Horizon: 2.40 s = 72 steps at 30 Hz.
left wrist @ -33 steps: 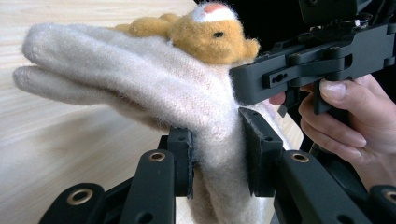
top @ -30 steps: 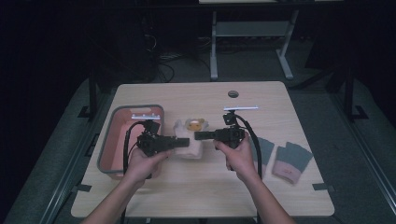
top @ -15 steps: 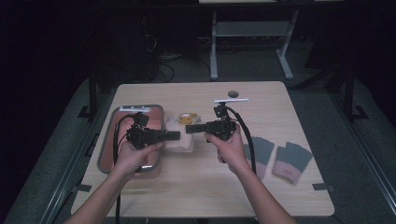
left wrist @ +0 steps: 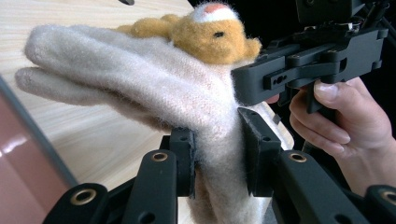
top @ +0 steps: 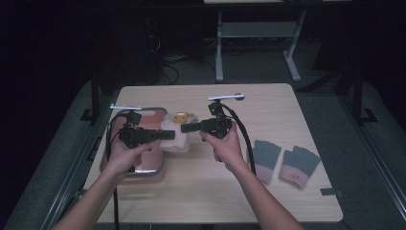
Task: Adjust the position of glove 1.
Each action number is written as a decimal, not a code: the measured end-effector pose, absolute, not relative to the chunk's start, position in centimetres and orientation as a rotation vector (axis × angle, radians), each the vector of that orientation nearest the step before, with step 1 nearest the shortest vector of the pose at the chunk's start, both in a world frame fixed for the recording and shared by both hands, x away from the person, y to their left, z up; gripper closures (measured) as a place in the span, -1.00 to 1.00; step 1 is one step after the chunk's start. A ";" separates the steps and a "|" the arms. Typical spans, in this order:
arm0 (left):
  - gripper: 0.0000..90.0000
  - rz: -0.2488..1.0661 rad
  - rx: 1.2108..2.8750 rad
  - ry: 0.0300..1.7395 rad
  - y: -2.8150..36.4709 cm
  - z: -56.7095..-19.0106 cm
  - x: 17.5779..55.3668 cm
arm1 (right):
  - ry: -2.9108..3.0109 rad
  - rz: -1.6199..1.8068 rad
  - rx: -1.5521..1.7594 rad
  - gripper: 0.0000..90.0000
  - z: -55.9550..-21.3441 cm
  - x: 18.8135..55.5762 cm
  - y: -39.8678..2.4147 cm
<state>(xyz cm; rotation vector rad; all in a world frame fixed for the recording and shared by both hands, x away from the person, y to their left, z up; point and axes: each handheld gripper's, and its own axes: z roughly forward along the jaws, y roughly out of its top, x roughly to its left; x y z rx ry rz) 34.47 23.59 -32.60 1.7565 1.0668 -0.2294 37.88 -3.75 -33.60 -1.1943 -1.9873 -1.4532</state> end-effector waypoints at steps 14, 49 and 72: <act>0.54 -0.192 1.771 1.088 26.6 -31.5 34.4 | -2.027 -1.431 -1.135 0.85 -32.5 38.8 -0.3; 0.56 -0.143 1.757 1.200 31.4 -31.8 33.9 | -1.978 -1.376 -1.047 0.83 -34.3 40.9 5.1; 0.56 -0.165 1.744 1.306 33.2 -35.1 33.9 | -2.029 -1.247 -1.068 0.81 -37.2 41.7 8.0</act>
